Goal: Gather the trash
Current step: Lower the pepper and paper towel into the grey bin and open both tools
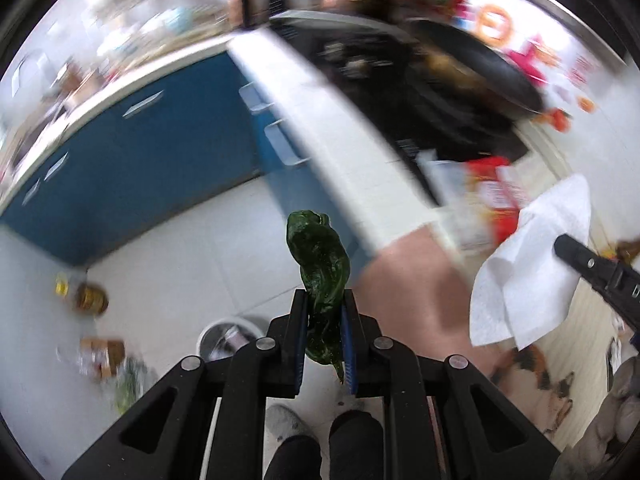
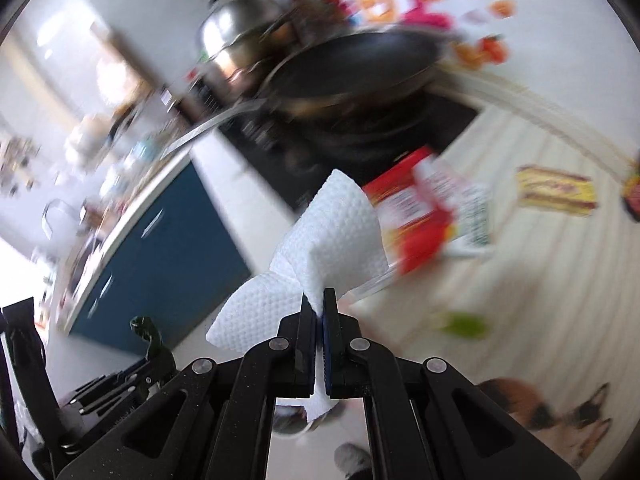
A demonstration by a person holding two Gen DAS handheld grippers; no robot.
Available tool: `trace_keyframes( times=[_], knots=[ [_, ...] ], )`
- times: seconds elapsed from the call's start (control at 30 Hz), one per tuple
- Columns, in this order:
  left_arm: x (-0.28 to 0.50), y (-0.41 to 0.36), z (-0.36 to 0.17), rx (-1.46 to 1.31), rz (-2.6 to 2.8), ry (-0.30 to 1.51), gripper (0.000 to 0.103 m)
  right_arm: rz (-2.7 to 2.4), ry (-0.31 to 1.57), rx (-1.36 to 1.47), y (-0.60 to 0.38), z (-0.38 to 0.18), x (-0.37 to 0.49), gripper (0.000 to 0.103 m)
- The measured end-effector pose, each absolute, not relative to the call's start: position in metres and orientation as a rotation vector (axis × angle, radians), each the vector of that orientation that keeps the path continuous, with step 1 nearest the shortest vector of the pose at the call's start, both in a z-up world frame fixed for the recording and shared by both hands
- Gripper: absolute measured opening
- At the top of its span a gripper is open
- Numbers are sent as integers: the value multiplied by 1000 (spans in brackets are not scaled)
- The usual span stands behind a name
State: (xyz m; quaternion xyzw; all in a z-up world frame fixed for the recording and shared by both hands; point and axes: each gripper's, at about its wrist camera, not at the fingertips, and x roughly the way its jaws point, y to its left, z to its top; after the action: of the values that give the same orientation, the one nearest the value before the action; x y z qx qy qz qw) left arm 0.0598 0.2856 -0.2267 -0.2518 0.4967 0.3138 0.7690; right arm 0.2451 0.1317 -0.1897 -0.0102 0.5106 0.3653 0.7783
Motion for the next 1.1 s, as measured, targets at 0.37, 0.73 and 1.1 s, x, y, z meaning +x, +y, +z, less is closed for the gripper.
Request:
trace_keyframes(
  times=[0.37, 0.73, 1.1],
  knots=[
    [-123, 388, -388, -907, 983, 1187, 12, 1017, 1375, -334, 283, -366, 107, 2],
    [-222, 429, -730, -1445, 999, 1201, 12, 1070, 1593, -558, 354, -701, -3, 2],
    [-234, 447, -853, -1497, 906, 1224, 19, 1079, 1642, -763, 381, -897, -45, 4]
  ],
)
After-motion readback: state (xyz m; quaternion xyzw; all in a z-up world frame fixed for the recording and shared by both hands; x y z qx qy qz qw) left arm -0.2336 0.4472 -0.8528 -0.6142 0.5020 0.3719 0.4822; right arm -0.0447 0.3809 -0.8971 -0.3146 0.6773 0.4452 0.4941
